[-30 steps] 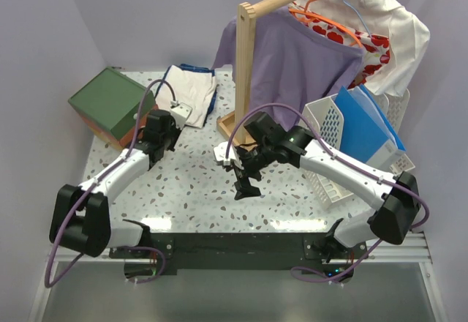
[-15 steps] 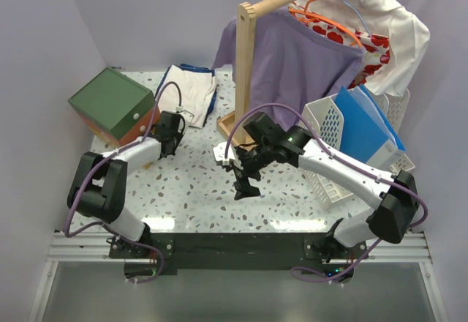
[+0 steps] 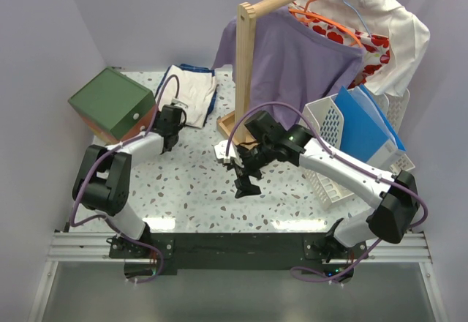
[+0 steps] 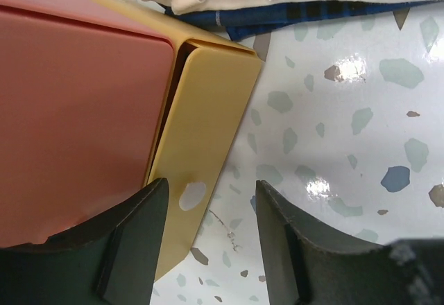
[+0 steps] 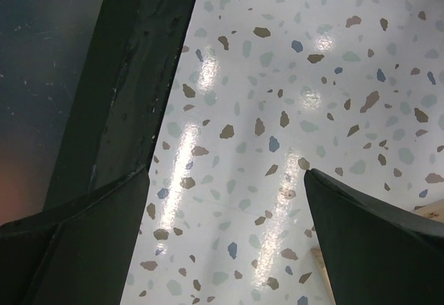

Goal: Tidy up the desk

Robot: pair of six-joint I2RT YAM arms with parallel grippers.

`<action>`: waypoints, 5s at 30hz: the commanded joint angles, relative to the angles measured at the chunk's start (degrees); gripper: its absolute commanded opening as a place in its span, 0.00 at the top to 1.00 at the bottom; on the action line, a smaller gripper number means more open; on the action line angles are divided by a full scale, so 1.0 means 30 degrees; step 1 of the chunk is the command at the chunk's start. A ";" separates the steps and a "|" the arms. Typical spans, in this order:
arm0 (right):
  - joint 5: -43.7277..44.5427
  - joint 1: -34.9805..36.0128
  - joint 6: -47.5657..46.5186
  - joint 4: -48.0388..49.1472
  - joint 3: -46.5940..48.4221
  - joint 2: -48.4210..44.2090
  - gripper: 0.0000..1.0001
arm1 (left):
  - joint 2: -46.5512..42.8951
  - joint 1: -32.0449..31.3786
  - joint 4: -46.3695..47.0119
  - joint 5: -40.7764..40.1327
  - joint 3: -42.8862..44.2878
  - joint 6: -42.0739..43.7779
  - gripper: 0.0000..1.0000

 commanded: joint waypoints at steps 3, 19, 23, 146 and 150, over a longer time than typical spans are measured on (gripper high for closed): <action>-0.0194 -0.0210 -0.0419 0.0087 -0.0064 -0.0391 0.01 | -0.0393 0.0181 0.0916 -0.0698 0.0674 0.0411 0.40; -0.0223 -0.0561 -0.0390 0.0058 -0.0006 -0.0421 0.01 | -0.1538 0.0181 0.0124 0.2028 0.0351 -0.0322 1.00; -0.0223 -0.0590 -0.0390 0.0087 -0.0035 -0.0479 0.01 | -0.0367 0.0210 0.0240 0.1326 0.0497 -0.0440 1.00; 2.0724 -0.9263 1.0948 0.1669 0.4097 -1.0997 0.01 | -2.2073 0.1089 -1.0159 1.2398 0.8203 -0.9345 0.00; 2.0754 -0.9263 1.0744 0.1786 0.3921 -1.1026 0.01 | -2.2015 0.1060 -1.0072 1.2427 0.8115 -0.9316 0.00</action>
